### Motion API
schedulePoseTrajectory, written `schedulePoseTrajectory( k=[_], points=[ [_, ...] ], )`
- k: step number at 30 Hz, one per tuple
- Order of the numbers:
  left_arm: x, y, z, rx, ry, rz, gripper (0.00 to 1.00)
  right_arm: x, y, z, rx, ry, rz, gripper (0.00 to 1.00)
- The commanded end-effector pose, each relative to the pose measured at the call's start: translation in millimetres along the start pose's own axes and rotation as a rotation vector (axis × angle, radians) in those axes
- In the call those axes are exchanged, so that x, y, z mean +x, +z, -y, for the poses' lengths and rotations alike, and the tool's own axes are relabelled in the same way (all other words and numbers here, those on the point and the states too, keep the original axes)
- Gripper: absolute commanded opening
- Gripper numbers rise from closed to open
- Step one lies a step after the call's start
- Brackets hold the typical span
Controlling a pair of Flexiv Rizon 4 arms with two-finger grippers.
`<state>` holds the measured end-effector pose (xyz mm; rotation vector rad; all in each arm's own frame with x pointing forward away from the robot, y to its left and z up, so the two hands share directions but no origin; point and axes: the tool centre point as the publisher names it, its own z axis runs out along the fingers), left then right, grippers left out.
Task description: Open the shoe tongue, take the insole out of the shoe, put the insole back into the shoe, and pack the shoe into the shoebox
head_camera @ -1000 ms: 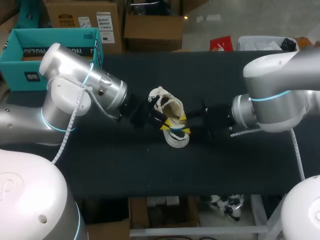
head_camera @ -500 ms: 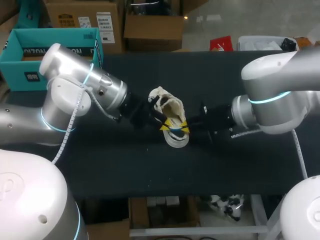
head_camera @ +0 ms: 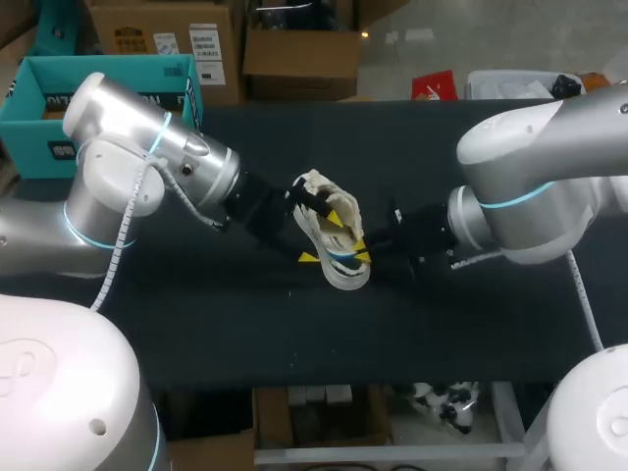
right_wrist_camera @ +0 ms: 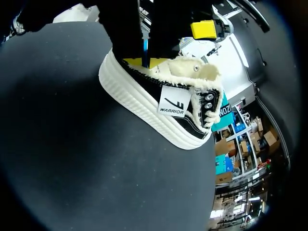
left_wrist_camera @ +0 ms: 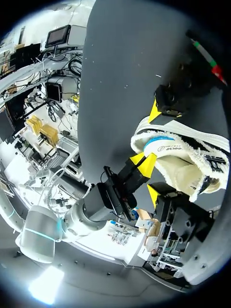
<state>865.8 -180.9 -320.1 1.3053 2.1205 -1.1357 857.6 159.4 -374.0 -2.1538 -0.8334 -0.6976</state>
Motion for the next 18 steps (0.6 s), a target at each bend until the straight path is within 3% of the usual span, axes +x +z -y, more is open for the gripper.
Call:
schedulePoseTrajectory(
  k=[1, 5, 6, 7, 8, 15, 18],
  points=[
    [1.9, -21, 6.2, -0.005, -0.037, 0.013, 1.00, 1, 9, 1, -0.038, 0.000, 0.067, 0.00],
    [1.2, -43, 7.9, 0.000, -0.102, 0.038, 1.00, -3, 3, 5, -0.045, -0.007, 0.060, 0.00],
    [0.8, -48, 8.6, -0.003, -0.116, 0.046, 1.00, -3, 1, 6, -0.047, -0.008, 0.057, 0.09],
    [0.8, -53, 9.4, -0.009, -0.123, 0.049, 1.00, -3, -1, 8, -0.051, -0.012, 0.054, 0.31],
    [0.9, -57, 10.1, -0.020, -0.131, 0.052, 1.00, -3, -3, 9, -0.055, -0.016, 0.053, 0.33],
    [2.3, -72, 16.1, -0.066, -0.182, 0.068, 1.00, 1, -17, 19, -0.084, -0.042, 0.068, 0.31],
    [2.7, -77, 19.2, -0.082, -0.209, 0.068, 1.00, 2, -23, 22, -0.092, -0.050, 0.075, 0.23]
  ],
)
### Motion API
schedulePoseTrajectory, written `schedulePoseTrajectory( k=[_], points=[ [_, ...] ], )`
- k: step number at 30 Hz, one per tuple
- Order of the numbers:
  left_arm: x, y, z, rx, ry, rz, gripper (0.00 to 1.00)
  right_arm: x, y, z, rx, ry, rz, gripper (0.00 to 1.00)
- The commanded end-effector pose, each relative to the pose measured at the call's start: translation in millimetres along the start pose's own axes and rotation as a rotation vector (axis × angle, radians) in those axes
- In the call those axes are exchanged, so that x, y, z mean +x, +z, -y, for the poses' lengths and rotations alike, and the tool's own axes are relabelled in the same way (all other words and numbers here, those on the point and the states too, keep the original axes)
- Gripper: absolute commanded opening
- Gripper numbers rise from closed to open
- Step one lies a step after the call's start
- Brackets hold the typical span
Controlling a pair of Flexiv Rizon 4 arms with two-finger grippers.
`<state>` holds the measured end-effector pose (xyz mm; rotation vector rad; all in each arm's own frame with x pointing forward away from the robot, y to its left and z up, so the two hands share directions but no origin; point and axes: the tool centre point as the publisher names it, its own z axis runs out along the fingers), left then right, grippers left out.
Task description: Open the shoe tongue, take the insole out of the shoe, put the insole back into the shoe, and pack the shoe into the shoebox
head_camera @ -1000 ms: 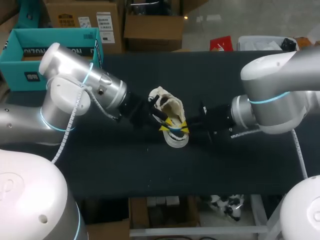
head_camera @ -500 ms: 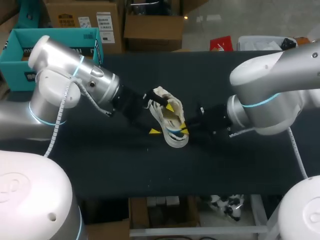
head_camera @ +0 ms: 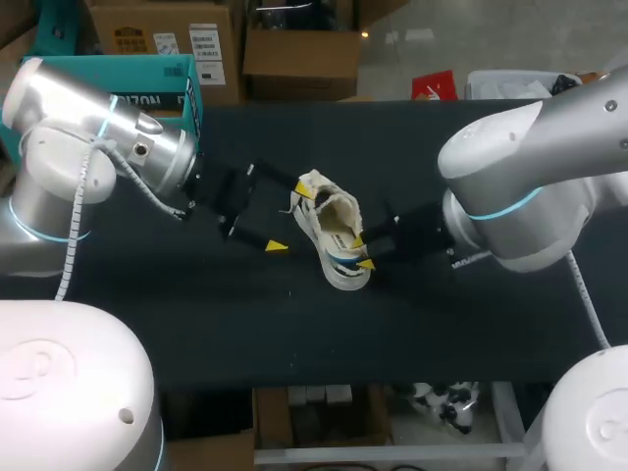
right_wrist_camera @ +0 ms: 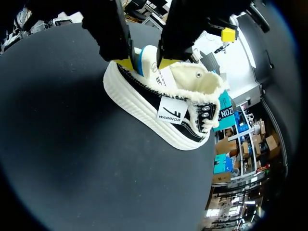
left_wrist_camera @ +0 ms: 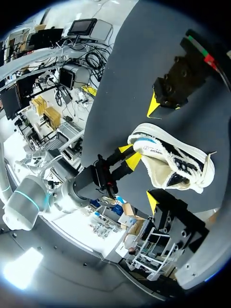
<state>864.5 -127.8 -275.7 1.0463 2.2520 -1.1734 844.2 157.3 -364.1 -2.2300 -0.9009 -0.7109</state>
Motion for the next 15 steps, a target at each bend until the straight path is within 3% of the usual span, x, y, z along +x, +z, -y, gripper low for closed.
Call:
schedulePoseTrajectory(
  k=[1, 2, 3, 15],
  points=[
    [5.2, -11, 11.2, -0.030, -0.028, 0.007, 1.00, 6, -16, 10, -0.018, -0.008, 0.025, 0.16],
    [5.3, -13, 12.1, -0.039, -0.039, 0.005, 1.00, 7, -17, 11, -0.009, -0.019, 0.019, 0.04],
    [5.7, -15, 13.5, -0.041, -0.051, 0.004, 1.00, 8, -17, 13, -0.007, -0.024, 0.022, 0.00],
    [11.9, -40, 12.5, -0.022, -0.247, -0.022, 1.00, 20, -1, 29, 0.065, -0.088, 0.061, 0.00]
  ],
)
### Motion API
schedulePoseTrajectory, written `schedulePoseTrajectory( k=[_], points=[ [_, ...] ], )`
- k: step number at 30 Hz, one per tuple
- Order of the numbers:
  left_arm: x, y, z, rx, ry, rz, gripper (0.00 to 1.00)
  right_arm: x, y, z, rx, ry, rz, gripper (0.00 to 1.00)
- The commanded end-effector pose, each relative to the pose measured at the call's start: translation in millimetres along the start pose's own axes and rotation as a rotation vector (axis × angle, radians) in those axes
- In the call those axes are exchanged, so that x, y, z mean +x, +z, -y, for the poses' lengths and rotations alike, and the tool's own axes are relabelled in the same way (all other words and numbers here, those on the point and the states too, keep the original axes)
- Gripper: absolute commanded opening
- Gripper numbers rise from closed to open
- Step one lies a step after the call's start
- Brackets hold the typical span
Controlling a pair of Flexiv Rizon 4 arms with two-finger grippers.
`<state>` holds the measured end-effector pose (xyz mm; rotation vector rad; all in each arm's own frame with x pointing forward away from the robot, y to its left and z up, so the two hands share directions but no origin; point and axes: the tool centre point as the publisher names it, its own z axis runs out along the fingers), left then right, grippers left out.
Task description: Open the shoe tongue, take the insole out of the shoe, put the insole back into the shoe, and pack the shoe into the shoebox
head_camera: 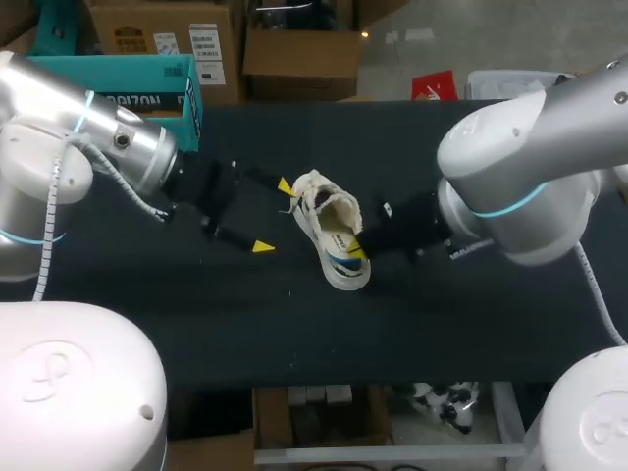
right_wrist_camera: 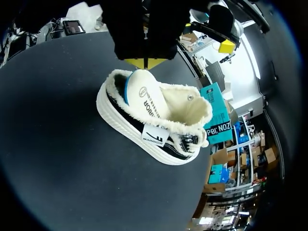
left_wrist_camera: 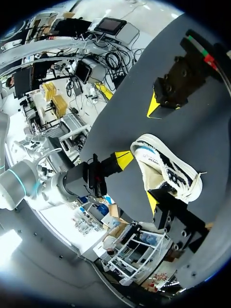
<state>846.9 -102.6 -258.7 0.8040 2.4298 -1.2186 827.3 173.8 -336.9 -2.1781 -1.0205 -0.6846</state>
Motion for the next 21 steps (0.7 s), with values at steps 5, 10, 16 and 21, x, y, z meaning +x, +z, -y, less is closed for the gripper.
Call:
schedulePoseTrajectory(
  k=[5, 10, 16, 21],
  points=[
    [0.1, -13, -5.1, 0.016, -0.095, -0.050, 1.00, 7, 24, -9, 0.035, -0.016, 0.045, 0.00],
    [-3.9, -20, -14.1, -0.012, -0.220, -0.107, 1.00, 7, 37, -15, 0.041, -0.023, 0.076, 0.00],
    [-5.1, -23, -15.6, -0.037, -0.248, -0.199, 1.00, 5, 39, -18, 0.034, -0.019, 0.090, 0.00],
    [-5.1, -23, -15.6, -0.037, -0.248, -0.199, 1.00, -1, 40, -19, 0.030, -0.015, 0.088, 0.00]
  ],
)
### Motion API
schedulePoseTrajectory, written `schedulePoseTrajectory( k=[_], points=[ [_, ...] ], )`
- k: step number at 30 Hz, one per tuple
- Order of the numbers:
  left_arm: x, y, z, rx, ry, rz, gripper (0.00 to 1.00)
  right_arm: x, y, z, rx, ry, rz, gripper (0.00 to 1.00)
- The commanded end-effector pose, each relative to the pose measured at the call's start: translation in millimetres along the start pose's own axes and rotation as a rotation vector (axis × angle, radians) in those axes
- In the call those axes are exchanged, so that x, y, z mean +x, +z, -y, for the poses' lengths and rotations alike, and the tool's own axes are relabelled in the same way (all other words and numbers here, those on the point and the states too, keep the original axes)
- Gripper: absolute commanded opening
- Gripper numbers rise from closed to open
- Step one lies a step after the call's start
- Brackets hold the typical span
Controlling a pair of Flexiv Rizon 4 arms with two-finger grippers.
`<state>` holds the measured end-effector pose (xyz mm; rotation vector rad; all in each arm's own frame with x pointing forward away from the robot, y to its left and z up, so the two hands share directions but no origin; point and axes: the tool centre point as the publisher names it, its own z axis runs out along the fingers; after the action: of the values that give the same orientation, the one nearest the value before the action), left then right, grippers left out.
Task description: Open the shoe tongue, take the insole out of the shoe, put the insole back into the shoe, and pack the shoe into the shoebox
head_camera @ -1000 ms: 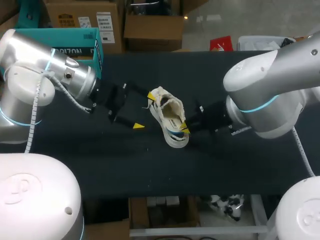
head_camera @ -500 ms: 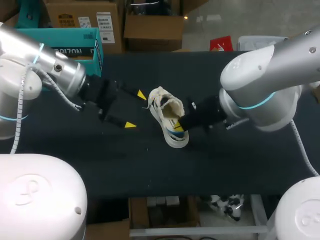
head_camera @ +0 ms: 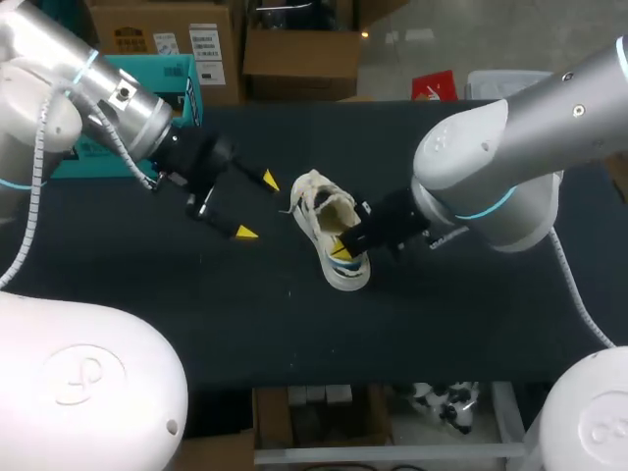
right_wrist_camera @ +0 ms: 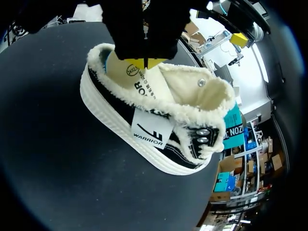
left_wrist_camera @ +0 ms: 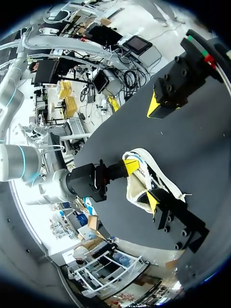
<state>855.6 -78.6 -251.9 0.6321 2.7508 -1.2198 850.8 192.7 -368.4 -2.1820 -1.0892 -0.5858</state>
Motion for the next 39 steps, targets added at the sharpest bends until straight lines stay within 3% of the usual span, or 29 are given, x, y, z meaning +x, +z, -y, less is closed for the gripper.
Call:
schedulePoseTrajectory(
  k=[1, 5, 9, 15, 25, 39],
  points=[
    [-3.8, 0, -2.2, 0.003, -0.001, -0.030, 1.00, -3, 1, 0, -0.009, 0.008, 0.007, 0.00],
    [-4.2, 0, -2.3, 0.000, -0.004, -0.027, 1.00, -8, 1, -2, -0.019, 0.023, 0.011, 0.00],
    [-10.1, 3, -2.6, -0.067, -0.117, -0.029, 1.00, -11, -3, -4, -0.033, 0.030, 0.014, 0.00],
    [-7.0, 12, 4.9, -0.302, -0.171, -0.114, 1.00, -12, -4, -11, -0.045, 0.029, 0.013, 0.00],
    [-7.0, 12, 4.9, -0.302, -0.171, -0.114, 1.00, -14, 2, -16, -0.069, 0.018, 0.036, 0.00],
    [-7.0, 12, 4.9, -0.302, -0.171, -0.114, 1.00, -18, 22, -8, -0.217, -0.010, 0.167, 0.00]
  ],
)
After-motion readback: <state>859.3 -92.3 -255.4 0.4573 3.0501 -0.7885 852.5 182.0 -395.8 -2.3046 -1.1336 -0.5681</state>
